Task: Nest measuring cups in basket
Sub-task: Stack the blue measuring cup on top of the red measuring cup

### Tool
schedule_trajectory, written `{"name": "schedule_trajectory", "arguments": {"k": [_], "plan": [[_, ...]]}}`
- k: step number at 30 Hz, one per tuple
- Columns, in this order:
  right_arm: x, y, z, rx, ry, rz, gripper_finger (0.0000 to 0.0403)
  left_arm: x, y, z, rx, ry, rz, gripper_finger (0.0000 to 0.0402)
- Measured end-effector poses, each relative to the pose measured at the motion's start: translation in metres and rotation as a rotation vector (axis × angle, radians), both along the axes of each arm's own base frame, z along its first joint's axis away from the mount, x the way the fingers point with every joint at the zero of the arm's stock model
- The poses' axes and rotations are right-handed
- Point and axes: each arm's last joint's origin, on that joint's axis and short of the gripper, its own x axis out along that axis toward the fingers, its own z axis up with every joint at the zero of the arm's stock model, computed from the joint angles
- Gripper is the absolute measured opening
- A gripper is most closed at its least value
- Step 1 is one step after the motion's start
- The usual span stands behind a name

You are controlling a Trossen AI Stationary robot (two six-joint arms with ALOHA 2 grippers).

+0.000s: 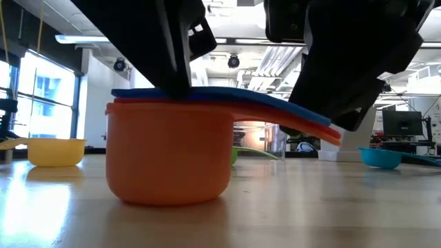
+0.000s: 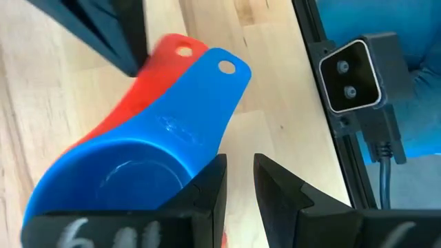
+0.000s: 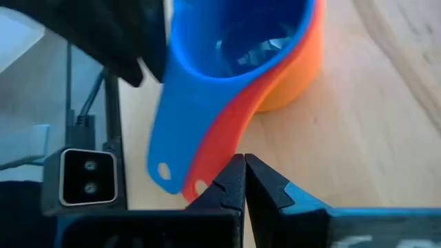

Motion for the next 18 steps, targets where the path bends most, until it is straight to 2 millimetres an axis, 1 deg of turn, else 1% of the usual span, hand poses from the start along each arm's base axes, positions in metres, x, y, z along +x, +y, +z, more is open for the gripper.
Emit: {"name": "schedule_trajectory", "arguments": {"k": [10,15,18], "plan": [[0.0006,0.0023,0.0016,0.031,-0.007,0.051,0.0,0.003,0.0017,0.0011,-0.005,-0.022,0.0,0.0062],[0.0005,0.002,0.0013,0.027,-0.004,0.049,0.0,0.0012,0.0016,0.0001,0.005,-0.006,-0.002,0.0062],[0.0004,0.0019,0.0014,0.021,-0.006,0.054,0.0,-0.0022,0.0024,0.0022,0.035,0.039,-0.005,0.0062]]}}
